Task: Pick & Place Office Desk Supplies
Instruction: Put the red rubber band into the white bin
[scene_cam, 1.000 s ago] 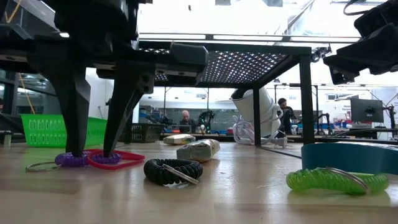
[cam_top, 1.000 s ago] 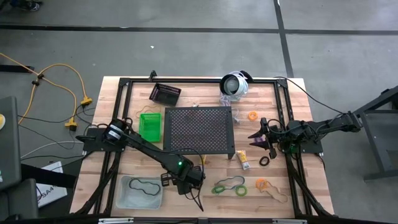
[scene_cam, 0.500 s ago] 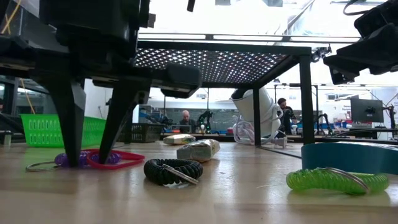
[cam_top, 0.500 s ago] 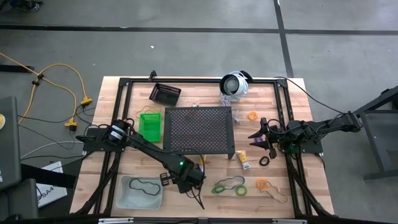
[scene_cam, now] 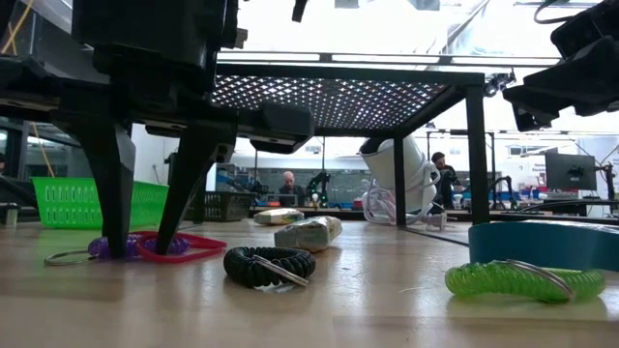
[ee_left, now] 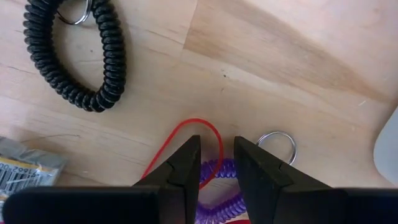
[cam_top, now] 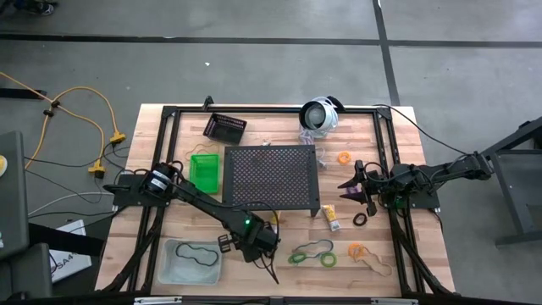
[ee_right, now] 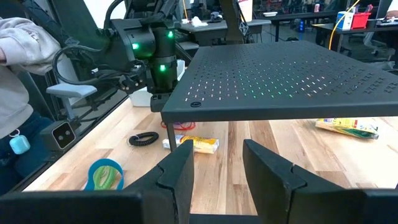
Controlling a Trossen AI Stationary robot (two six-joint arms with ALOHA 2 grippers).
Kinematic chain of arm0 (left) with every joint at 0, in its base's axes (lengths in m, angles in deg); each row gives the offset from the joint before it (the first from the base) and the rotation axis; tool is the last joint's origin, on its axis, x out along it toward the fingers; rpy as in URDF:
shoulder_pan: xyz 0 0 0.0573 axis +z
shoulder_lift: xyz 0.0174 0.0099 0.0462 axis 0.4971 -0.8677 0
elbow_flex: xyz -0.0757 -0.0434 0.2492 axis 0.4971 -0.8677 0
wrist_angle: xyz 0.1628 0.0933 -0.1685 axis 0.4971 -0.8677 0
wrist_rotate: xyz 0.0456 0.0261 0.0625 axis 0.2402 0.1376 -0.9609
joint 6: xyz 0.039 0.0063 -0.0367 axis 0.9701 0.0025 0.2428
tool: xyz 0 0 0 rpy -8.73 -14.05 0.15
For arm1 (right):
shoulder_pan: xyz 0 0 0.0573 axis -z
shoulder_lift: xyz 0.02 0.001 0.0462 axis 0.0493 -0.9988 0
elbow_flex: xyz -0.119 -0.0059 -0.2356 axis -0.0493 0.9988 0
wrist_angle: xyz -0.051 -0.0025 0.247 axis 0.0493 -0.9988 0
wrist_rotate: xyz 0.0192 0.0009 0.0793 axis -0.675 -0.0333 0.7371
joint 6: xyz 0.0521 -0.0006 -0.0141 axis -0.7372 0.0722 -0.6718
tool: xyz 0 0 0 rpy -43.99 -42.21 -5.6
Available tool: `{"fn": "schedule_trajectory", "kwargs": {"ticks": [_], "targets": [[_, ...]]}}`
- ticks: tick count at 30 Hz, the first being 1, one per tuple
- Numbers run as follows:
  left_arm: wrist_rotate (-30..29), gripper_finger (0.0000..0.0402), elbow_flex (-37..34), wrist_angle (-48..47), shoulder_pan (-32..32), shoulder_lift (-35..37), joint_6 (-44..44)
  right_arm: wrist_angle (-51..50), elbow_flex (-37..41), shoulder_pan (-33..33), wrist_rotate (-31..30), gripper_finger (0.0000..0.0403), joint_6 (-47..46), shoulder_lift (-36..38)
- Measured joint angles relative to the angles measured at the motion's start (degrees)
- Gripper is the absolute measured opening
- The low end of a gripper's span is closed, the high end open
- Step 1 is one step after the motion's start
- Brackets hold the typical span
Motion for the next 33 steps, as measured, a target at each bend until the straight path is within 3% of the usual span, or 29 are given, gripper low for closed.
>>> {"fn": "schedule_trajectory", "kwargs": {"ticks": [8, 18, 33], "targets": [[0.0, 0.0086, 0.0, 0.0, 0.0, 0.0, -0.1, 0.0, 0.0, 0.0, 0.0, 0.0126, 0.0, 0.0], [0.0, 0.0039, 0.0, 0.1, 0.0, 0.0, -0.3, 0.0, 0.0, 0.0, 0.0, 0.0126, 0.0, 0.0], [-0.7, 0.0005, 0.2, 0.2, -0.7, 0.0, -0.5, 0.0, 0.0, 0.0, 0.0, 0.0126, 0.0, 0.0]]}}
